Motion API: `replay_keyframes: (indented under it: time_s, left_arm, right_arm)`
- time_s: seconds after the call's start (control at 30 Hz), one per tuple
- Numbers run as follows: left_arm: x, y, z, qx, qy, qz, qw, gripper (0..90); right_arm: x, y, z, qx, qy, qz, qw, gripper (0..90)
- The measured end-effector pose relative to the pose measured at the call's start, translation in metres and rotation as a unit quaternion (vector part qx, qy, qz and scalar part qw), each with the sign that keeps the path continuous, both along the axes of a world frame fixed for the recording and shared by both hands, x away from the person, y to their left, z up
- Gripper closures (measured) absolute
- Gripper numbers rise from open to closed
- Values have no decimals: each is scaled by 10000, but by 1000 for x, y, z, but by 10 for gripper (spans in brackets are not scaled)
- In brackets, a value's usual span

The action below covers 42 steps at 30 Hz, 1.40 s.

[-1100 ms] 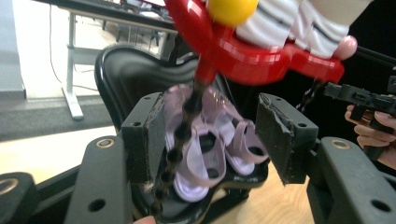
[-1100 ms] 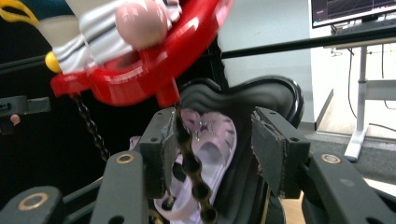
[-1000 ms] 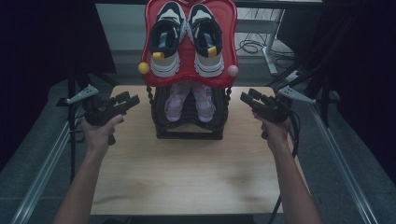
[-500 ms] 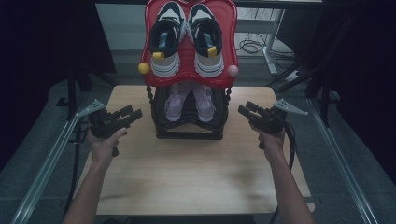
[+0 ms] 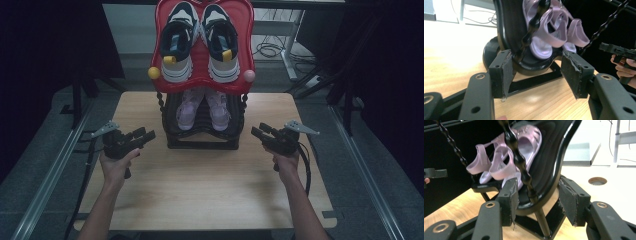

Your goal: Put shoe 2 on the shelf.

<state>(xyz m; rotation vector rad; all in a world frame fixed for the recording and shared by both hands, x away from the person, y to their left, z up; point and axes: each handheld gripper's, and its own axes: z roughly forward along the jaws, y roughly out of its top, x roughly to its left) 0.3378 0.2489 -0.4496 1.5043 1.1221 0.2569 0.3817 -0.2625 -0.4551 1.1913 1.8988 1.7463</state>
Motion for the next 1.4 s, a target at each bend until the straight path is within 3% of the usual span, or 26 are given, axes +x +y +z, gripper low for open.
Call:
replay_keyframes:
  time_s: [0.47, 0.77, 1.1, 1.4]
  left_arm:
    - [-6, -5, -36, 390, 317, -161, 9986, 421]
    - [-7, -10, -51, 714, 479, -272, 9959, 416]
    - [-7, -14, -57, 854, 547, -358, 9942, 414]
    - [-7, -12, -58, 804, 563, -349, 9946, 412]
  right_arm:
    - [-11, 1, -40, -552, 339, 65, 9979, 486]
    - [-15, 10, -50, -1063, 492, 217, 9929, 479]
    - [-16, 13, -62, -1238, 611, 290, 9900, 472]
    - [-17, 13, -61, -1200, 588, 284, 9906, 472]
